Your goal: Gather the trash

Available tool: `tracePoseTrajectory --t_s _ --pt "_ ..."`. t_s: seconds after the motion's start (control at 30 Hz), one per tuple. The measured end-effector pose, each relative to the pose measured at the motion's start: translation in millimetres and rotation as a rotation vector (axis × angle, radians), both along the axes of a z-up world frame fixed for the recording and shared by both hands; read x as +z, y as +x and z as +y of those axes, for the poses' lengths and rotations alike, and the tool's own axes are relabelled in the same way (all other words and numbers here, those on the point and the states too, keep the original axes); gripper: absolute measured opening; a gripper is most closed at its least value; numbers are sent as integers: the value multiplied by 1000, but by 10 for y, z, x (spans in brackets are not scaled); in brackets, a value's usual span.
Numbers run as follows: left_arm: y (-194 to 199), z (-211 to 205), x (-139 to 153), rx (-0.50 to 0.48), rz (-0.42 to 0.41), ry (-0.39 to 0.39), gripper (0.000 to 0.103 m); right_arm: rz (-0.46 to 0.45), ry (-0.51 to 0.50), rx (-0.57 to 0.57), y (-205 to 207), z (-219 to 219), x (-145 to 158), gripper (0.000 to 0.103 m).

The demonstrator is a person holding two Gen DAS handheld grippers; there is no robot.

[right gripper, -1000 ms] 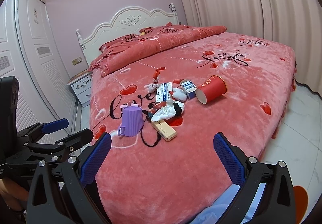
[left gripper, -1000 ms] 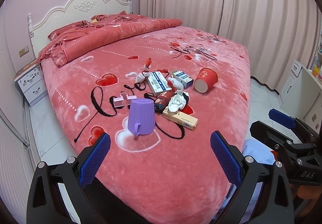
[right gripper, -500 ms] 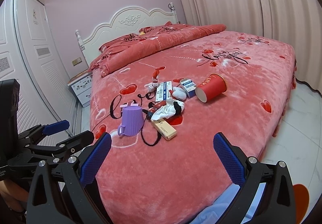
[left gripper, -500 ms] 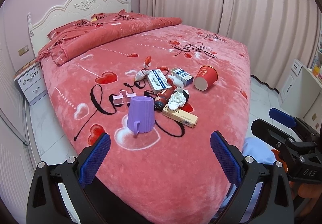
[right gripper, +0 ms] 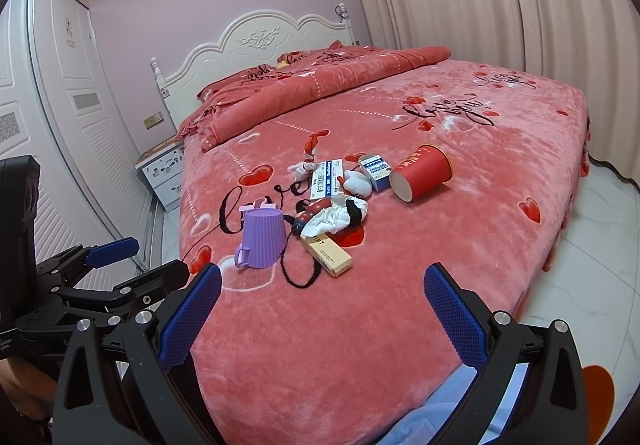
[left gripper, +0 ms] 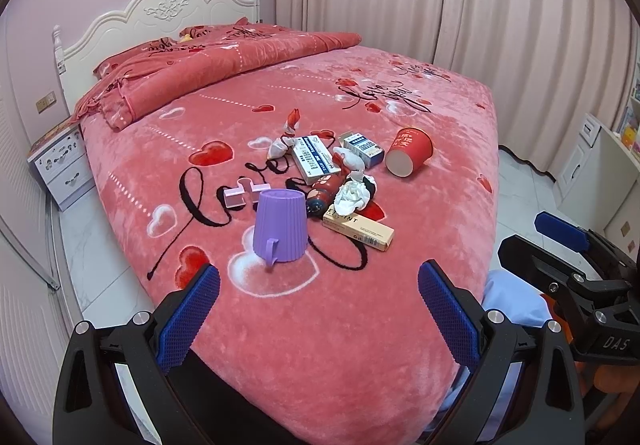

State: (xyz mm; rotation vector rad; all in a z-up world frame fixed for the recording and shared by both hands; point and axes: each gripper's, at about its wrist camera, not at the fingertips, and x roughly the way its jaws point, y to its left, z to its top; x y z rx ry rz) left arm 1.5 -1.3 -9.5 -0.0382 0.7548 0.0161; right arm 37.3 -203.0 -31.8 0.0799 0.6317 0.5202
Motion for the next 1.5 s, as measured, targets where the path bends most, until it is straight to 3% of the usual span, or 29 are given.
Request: tracePoseTrajectory --t_s 1.0,1.13,1.33,1.5 --pt "9 -27 -45 -21 28 16 97 15 9 5 -15 42 -19 99" --pt "42 10 -71 -52 39 -8 97 33 38 64 62 50 -13 99" --pt "154 205 -112 -93 30 -84 97 25 -26 160 213 129 -44 99" --pt "337 286 -184 -149 51 -44 97 30 -44 228 373 177 -122 99"
